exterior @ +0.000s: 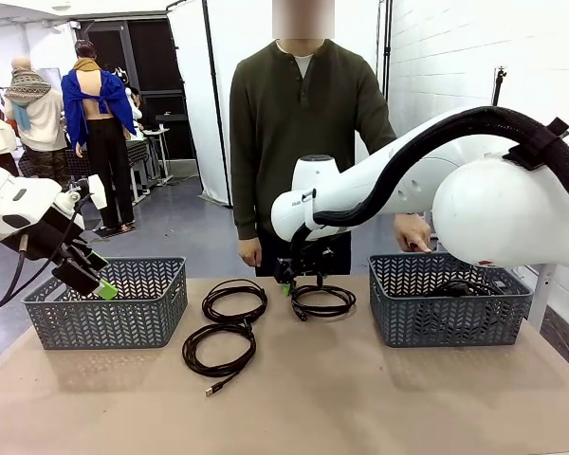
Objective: Organize the cables according to human instructions.
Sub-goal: Pick up a bundle of cables and place it in the basket indicated by the human.
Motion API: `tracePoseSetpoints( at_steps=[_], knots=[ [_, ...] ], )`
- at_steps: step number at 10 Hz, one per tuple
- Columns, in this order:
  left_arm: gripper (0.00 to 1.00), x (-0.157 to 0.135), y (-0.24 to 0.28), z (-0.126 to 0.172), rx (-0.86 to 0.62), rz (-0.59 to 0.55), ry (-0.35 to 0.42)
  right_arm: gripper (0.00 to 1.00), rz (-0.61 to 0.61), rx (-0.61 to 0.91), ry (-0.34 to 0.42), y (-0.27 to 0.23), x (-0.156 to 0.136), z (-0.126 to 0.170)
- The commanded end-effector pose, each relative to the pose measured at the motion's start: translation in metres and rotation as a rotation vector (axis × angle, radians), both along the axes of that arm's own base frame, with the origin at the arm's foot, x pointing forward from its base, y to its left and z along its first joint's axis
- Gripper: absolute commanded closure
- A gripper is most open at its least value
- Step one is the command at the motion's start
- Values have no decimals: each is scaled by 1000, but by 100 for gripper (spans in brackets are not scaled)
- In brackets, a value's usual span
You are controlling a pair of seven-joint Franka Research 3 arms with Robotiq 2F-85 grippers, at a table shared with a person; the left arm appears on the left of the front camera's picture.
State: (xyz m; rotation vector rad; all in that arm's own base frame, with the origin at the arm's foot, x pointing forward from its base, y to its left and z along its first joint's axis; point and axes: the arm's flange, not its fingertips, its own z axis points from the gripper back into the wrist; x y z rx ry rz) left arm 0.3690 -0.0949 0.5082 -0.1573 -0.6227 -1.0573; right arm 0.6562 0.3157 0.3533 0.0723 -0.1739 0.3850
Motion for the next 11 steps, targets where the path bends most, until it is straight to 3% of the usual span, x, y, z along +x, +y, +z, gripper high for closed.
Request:
tracePoseSetpoints(
  at_steps=[1, 5, 11],
  knots=[
    [0, 1, 3, -1, -16, -12, 3, 0, 4, 3, -3, -3, -3, 0],
    [0, 1, 3, -1, -16, -12, 3, 0, 2, 1, 0, 1, 0, 0],
    [0, 1, 3, -1, -16, -12, 3, 0, -111, -15, 24, 12, 12, -16]
  ],
)
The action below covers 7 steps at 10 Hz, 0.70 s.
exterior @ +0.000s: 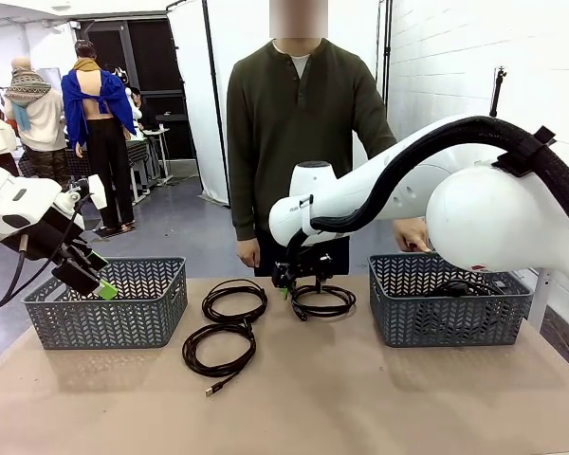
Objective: Organize the cables according to human instructions.
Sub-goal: Pick up a bundle of cables and place it in the basket indicated by the human.
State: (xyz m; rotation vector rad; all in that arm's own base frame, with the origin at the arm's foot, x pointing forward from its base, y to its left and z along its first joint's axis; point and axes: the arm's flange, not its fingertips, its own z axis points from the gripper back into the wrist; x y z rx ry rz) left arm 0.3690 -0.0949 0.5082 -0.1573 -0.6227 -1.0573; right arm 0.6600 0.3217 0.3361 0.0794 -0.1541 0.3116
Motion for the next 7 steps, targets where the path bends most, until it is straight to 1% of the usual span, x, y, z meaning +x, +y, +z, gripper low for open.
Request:
tracePoseSetpoints(
  at_steps=[1, 4, 7],
  knots=[
    [0, 1, 3, -1, -16, -12, 3, 0, -50, -36, -9, 7, 10, 0],
    [0, 1, 3, -1, -16, -12, 3, 0, -83, -61, -28, 13, 19, -4],
    [0, 1, 3, -1, -16, -12, 3, 0, -85, -89, -40, 11, 24, -12]
  ],
)
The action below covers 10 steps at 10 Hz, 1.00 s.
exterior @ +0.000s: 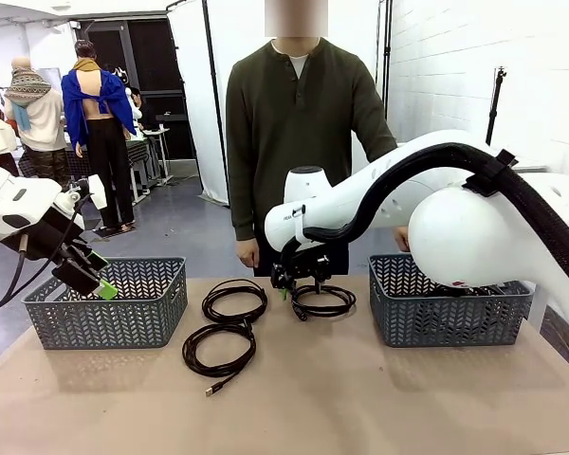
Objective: Organize the cables according to human instructions.
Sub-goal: Pick up a bundle of cables and place it in the basket indicated by the human.
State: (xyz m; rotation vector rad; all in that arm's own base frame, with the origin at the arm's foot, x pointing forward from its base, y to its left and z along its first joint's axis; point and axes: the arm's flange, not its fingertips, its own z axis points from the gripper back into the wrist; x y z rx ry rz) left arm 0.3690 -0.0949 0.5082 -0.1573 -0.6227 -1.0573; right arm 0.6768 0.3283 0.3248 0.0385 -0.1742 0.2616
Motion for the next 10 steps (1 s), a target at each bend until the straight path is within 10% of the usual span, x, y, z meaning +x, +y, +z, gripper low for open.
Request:
tracePoseSetpoints(
  at_steps=[1, 10],
  knots=[
    [0, 1, 3, -1, -16, -12, 3, 0, -34, -63, -18, 3, 9, -3],
    [0, 1, 3, -1, -16, -12, 3, 0, -56, -117, 21, 4, 23, -13]
  ],
)
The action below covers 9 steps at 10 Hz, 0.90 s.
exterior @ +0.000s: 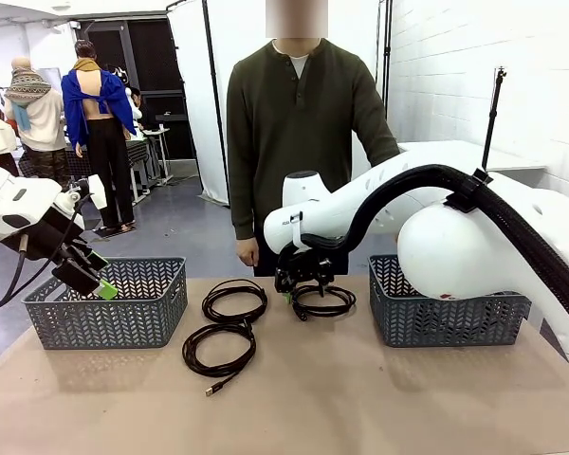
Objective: Organize the cables according to human instructions.
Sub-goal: Pick up a bundle of cables and place it in the basket indicated by the human.
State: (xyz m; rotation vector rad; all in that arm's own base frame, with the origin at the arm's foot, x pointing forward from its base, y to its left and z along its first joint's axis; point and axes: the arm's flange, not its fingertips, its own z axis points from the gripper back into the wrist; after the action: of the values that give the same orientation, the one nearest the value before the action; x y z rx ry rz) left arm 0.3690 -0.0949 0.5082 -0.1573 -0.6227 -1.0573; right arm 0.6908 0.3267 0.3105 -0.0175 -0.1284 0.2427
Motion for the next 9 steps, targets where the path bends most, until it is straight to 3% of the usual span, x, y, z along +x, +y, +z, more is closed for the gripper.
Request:
tracePoseSetpoints(
  at_steps=[1, 7, 8, 9],
  knots=[
    [0, 1, 3, -1, -16, -12, 3, 0, -31, -61, -13, 6, 9, 1],
    [0, 1, 3, -1, -16, -12, 3, 0, -13, -70, 7, 8, 5, -8],
    [0, 1, 3, -1, -16, -12, 3, 6, -16, -80, 21, 8, 6, -10],
    [0, 1, 3, -1, -16, -12, 3, 19, -20, -79, 22, 8, 5, -12]
  ],
)
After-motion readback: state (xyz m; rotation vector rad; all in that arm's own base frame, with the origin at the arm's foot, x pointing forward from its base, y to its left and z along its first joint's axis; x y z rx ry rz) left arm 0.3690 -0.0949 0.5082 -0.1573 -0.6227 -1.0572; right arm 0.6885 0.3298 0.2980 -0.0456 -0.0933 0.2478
